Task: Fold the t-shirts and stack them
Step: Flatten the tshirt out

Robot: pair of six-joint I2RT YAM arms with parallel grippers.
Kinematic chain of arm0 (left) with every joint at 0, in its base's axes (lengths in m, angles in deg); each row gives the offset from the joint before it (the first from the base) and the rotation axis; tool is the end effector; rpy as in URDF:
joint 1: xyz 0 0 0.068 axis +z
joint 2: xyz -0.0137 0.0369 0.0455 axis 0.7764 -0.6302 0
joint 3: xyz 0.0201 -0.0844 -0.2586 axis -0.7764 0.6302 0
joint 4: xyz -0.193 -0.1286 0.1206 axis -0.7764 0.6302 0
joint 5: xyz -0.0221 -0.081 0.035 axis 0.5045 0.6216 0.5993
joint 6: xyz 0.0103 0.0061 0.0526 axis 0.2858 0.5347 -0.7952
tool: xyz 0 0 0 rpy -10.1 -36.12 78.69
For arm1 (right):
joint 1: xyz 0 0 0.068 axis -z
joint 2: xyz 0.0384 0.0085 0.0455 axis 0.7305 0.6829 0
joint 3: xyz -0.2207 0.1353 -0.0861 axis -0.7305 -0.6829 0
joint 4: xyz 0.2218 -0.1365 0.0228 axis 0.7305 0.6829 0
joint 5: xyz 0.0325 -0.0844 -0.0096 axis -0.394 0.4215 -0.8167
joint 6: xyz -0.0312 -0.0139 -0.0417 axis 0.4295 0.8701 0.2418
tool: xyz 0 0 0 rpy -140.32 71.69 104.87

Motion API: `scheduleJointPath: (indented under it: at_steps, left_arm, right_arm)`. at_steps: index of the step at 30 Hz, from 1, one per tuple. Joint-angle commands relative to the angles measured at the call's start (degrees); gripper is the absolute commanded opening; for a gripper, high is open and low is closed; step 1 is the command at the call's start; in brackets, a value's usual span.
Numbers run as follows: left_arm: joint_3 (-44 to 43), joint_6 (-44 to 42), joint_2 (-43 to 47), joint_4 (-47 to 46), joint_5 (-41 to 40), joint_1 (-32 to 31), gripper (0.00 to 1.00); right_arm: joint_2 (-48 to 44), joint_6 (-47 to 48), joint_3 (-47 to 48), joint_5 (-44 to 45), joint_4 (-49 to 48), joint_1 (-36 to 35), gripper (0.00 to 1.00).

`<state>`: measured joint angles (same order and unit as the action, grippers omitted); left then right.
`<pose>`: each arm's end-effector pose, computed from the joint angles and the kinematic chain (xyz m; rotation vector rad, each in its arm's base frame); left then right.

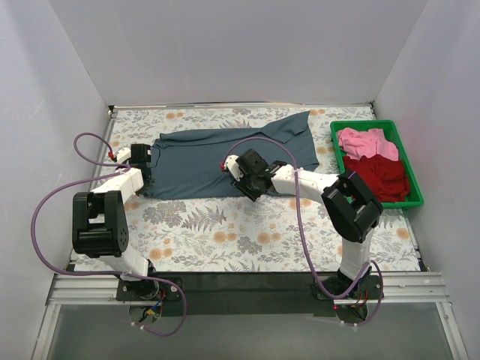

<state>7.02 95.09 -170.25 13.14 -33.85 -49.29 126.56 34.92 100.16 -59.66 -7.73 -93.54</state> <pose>0.3017 0.0249 0.1727 -1.6223 1.8999 0.1507 0.2767 0.2877 0.1856 -1.2347 2.1838 0.1111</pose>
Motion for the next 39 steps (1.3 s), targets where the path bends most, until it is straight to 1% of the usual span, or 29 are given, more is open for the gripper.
scheduleJointPath:
  at_steps: [1, 8, 11, 12, 13, 15, 16, 18, 21, 28, 31, 39]
  left_arm:
    - [-1.58, -0.42, -0.21, 0.27, -1.06, -0.33, 0.00]
    - [-1.67, -0.50, -0.30, 0.36, -0.97, -0.42, 0.00]
    - [-1.67, -0.50, -0.39, 0.36, -0.97, -0.51, 0.00]
    - [-1.67, -0.59, -0.39, 0.44, -0.88, -0.51, 0.00]
    - [-1.67, -0.51, -0.39, 0.45, -0.97, -0.59, 0.00]
    - [-1.67, -0.59, -0.39, 0.45, -1.06, -0.60, 0.00]
    - [-1.67, -0.51, -0.30, 0.45, -1.14, -0.60, 0.00]
    - [-1.67, -0.59, -0.30, 0.53, -1.14, -0.60, 0.00]
    - [-1.76, -0.59, -0.47, 0.53, -1.06, -0.60, 0.00]
    - [-1.76, -0.51, -0.56, 0.53, -0.97, -0.68, 0.00]
    - [-1.76, -0.42, -0.74, 0.53, -0.97, -0.68, 0.00]
    - [-1.50, 0.20, -0.30, 0.71, -1.14, -0.68, 0.00]
  right_arm:
    - [0.93, 1.82, 2.59, 2.87, -2.41, -0.50, 0.38]
    - [2.43, 2.26, 2.94, 3.31, -2.59, -0.50, 0.38]
    - [2.95, 2.35, 2.86, 3.67, -2.68, -0.50, 0.35]
    - [3.04, 2.35, 2.86, 4.10, -2.68, -0.50, 0.30]
    - [3.13, 2.44, 2.77, 4.37, -2.68, -0.50, 0.28]
    - [3.04, 2.79, 2.68, 5.07, -2.68, -0.50, 0.18]
    - [2.52, 2.96, 2.51, 4.99, -2.68, -0.50, 0.16]
    - [1.20, 3.31, 1.89, 4.98, -2.59, -0.50, 0.08]
    - [0.14, 3.58, 1.54, 5.16, -2.33, -0.50, 0.03]
    - [-1.35, 3.58, 2.77, 4.02, -0.31, -0.50, 0.01]
    - [-3.45, 3.23, 3.65, 3.49, 2.85, -0.59, 0.01]
    - [-8.82, 0.42, 3.03, -1.60, 9.00, -0.50, 0.01]
